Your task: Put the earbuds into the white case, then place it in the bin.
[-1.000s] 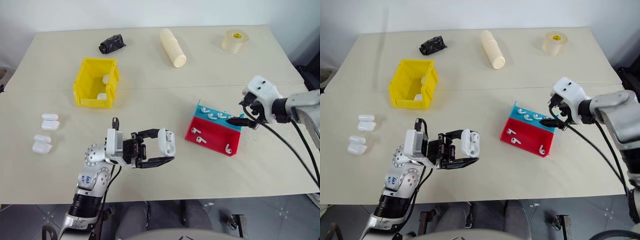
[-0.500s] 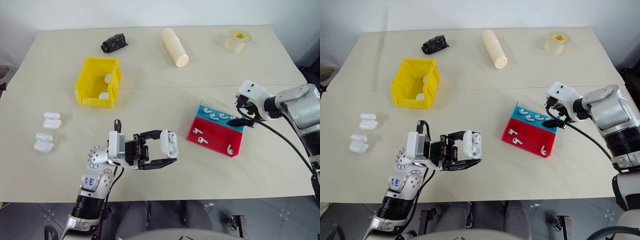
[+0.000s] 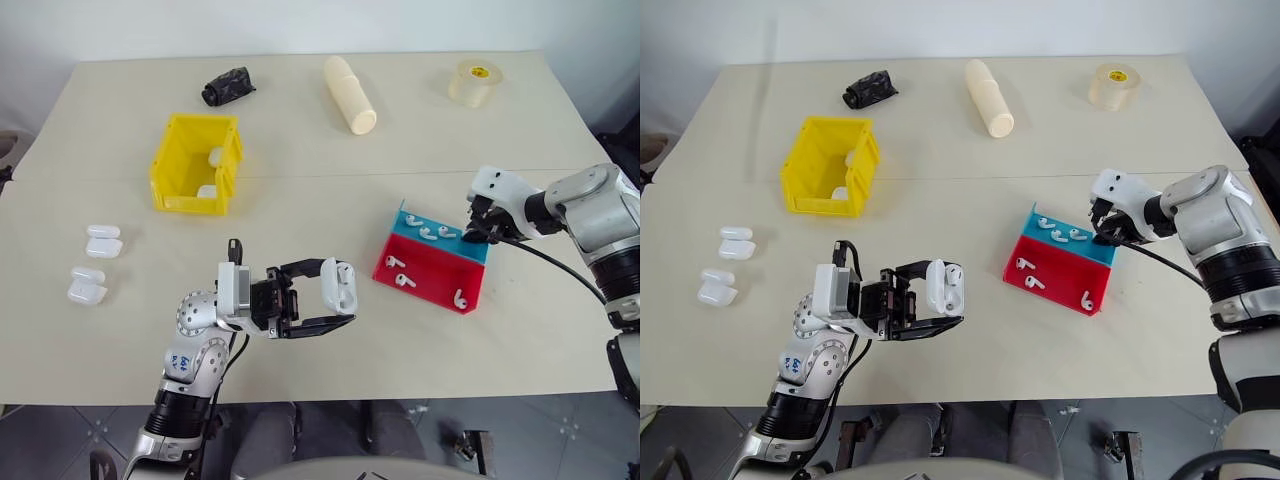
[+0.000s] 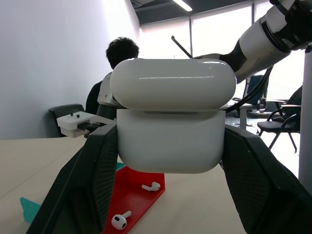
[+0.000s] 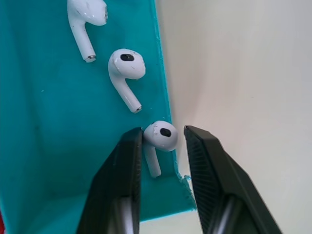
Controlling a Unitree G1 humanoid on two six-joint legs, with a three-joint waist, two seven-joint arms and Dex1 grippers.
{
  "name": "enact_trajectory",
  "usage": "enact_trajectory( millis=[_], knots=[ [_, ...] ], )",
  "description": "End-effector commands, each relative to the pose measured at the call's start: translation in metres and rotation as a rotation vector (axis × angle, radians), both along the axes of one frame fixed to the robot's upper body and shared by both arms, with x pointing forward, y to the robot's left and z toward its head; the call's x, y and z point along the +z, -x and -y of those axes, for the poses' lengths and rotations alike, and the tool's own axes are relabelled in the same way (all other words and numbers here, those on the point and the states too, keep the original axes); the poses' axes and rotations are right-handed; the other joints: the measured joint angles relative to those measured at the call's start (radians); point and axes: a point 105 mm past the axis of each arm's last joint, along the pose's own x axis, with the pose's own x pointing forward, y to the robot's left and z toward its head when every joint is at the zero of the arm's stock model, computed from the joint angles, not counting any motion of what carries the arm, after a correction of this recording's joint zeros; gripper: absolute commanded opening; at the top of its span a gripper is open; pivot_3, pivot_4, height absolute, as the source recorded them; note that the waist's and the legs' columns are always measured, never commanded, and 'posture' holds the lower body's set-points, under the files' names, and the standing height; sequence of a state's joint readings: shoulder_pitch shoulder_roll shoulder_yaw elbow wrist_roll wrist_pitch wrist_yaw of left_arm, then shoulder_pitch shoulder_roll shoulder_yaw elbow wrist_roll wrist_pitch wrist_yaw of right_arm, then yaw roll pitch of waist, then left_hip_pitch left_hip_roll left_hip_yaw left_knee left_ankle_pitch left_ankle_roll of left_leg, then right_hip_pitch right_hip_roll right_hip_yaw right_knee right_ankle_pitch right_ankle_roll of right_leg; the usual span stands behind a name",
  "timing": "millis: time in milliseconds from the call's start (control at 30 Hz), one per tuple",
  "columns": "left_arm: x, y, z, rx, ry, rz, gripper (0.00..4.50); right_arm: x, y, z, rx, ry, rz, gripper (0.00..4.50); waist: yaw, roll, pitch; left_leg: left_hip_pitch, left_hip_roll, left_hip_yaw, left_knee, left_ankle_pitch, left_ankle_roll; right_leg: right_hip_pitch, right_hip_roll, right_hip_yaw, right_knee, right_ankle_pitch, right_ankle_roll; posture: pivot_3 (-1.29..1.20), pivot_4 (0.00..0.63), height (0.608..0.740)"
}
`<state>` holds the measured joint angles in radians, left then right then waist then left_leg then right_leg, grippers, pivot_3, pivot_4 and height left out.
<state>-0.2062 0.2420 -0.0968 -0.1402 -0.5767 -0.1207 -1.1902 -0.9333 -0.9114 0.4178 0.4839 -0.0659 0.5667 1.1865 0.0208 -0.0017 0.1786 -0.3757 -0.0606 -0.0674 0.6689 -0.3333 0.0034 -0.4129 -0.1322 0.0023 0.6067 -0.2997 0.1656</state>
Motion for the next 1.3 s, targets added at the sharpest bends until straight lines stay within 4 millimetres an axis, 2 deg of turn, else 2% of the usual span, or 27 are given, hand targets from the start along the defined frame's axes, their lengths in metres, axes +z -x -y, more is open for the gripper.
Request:
enact_trajectory(
  millis=[33,200,333,433,533,667,733,867,1033,1100,1233,1300],
  knots=[
    [0.005,0.000,-0.001,0.016,0.020,0.027,2.79,0.003,-0.001,0.002,-0.003,0.006,-0.001,1.51,0.000,0.000,0.000,0.000,0.000,0.000,0.000,0.000,0.000,0.000,0.000,0.000,0.000,0.000,0.000,0.00,0.150,0.740],
    [0.004,0.000,-0.001,0.018,0.022,0.026,2.79,0.000,0.001,-0.001,0.015,0.006,-0.020,1.51,0.000,0.000,0.000,0.000,0.000,0.000,0.000,0.000,0.000,0.000,0.000,0.000,0.000,0.000,0.000,0.00,0.150,0.740],
    [0.003,0.000,-0.002,0.020,0.022,0.025,2.79,-0.002,0.003,-0.002,0.019,-0.002,-0.031,0.60,0.000,0.000,0.000,0.000,0.000,0.000,0.000,0.000,0.000,0.000,0.000,0.000,0.000,0.000,0.000,0.00,0.150,0.740],
    [0.002,0.000,-0.003,0.021,0.020,0.025,2.79,-0.001,0.002,-0.002,0.014,-0.006,-0.016,0.56,0.000,0.000,0.000,0.000,0.000,0.000,0.000,0.000,0.000,0.000,0.000,0.000,0.000,0.000,0.000,0.00,0.150,0.740],
    [0.001,0.000,-0.004,0.022,0.018,0.025,2.79,0.008,0.001,-0.003,0.014,-0.026,0.033,0.56,0.000,0.000,0.000,0.000,0.000,0.000,0.000,0.000,0.000,0.000,0.000,0.000,0.000,0.000,0.000,0.00,0.150,0.740],
    [0.001,-0.001,-0.006,0.024,0.020,0.023,2.79,0.033,0.004,-0.007,0.059,-0.064,0.131,0.56,0.000,0.000,0.000,0.000,0.000,0.000,0.000,0.000,0.000,0.000,0.000,0.000,0.000,0.000,0.000,0.00,0.150,0.740],
    [0.004,-0.004,-0.008,0.029,0.022,0.022,2.79,0.053,0.015,-0.018,0.138,-0.161,0.197,0.56,0.001,0.000,0.000,0.000,0.000,0.000,-0.001,0.000,0.000,-0.001,0.000,0.000,0.000,0.000,0.000,0.00,0.150,0.740],
    [0.006,-0.007,-0.012,0.038,0.022,0.017,2.79,0.073,0.049,-0.048,0.314,-0.421,0.274,0.56,0.005,0.000,0.000,0.000,0.000,-0.001,-0.001,0.000,0.000,0.000,0.000,-0.001,0.000,0.000,0.000,0.00,0.150,0.740],
    [0.011,-0.012,-0.014,0.046,0.027,0.011,2.79,0.067,0.090,-0.082,0.403,-0.783,0.292,0.56,0.005,-0.001,0.000,0.000,0.000,-0.003,0.001,0.000,0.000,0.003,0.000,-0.003,0.001,0.000,0.000,0.00,0.150,0.740],
    [0.014,-0.014,-0.015,0.049,0.031,0.004,2.79,0.064,0.109,-0.105,0.453,-0.942,0.290,0.56,0.005,-0.001,0.000,0.000,0.000,-0.003,0.002,0.000,0.000,0.002,0.000,-0.002,0.004,0.000,0.000,0.00,0.150,0.740],
    [0.019,-0.017,-0.014,0.039,0.030,-0.006,2.79,0.077,0.134,-0.138,0.466,-1.309,0.359,0.56,0.000,0.000,0.000,0.001,0.001,-0.003,0.001,0.000,-0.001,0.002,0.001,-0.002,0.005,0.000,0.000,0.00,0.150,0.740],
    [0.020,-0.019,-0.014,0.035,0.028,-0.008,2.79,0.080,0.140,-0.147,0.453,-1.402,0.362,0.56,0.000,0.000,0.000,0.001,0.001,-0.003,0.000,0.000,-0.001,0.002,0.001,-0.001,0.005,0.000,0.000,0.00,0.150,0.740]
  ],
)
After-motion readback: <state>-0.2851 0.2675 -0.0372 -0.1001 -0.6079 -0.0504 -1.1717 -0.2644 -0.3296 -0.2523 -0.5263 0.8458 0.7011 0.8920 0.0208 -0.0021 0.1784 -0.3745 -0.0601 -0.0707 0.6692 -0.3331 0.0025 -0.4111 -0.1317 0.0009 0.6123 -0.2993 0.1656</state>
